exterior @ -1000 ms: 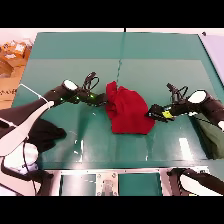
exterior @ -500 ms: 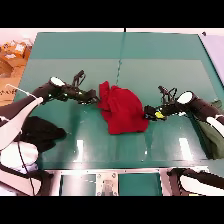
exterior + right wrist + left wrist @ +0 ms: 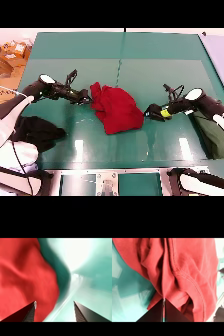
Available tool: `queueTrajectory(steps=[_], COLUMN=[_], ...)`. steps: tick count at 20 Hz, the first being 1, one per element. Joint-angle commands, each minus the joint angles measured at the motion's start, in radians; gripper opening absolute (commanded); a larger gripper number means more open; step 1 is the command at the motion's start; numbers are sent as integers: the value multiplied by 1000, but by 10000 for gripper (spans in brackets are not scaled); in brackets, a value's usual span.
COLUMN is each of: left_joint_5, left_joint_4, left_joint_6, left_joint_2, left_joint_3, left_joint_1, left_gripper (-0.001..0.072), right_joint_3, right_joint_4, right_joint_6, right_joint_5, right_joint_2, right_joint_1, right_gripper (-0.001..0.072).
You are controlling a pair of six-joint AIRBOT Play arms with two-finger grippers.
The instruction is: Fold the shirts.
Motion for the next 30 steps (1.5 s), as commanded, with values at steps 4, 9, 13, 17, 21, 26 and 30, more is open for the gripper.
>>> queueTrajectory(steps=[4,9,13,17,21,26,30], left_joint_5=[-9,-23,-21,-47,-70,-102,-140], left_joint_4=[11,50,81,77,76,79,86], left_joint_6=[5,2,-22,-21,-21,-22,-33], left_joint_2=[2,39,270,514,671,757,757], left_joint_3=[0,1,1,75,292,577,684], left_joint_1=[2,26,155,266,281,281,281], left_gripper=[19,18,18,18,18,18,19], right_joint_3=[-131,-68,132,416,671,867,953], right_joint_4=[334,485,492,557,558,558,549], right_joint_6=[-115,-271,-270,-243,-179,-145,-143], right_joint_5=[-179,-183,72,229,313,325,286], right_joint_2=[-37,-93,-50,55,143,275,326], right_joint_1=[102,131,-71,-191,-208,-208,-208], right_gripper=[546,16,16,16,16,16,16])
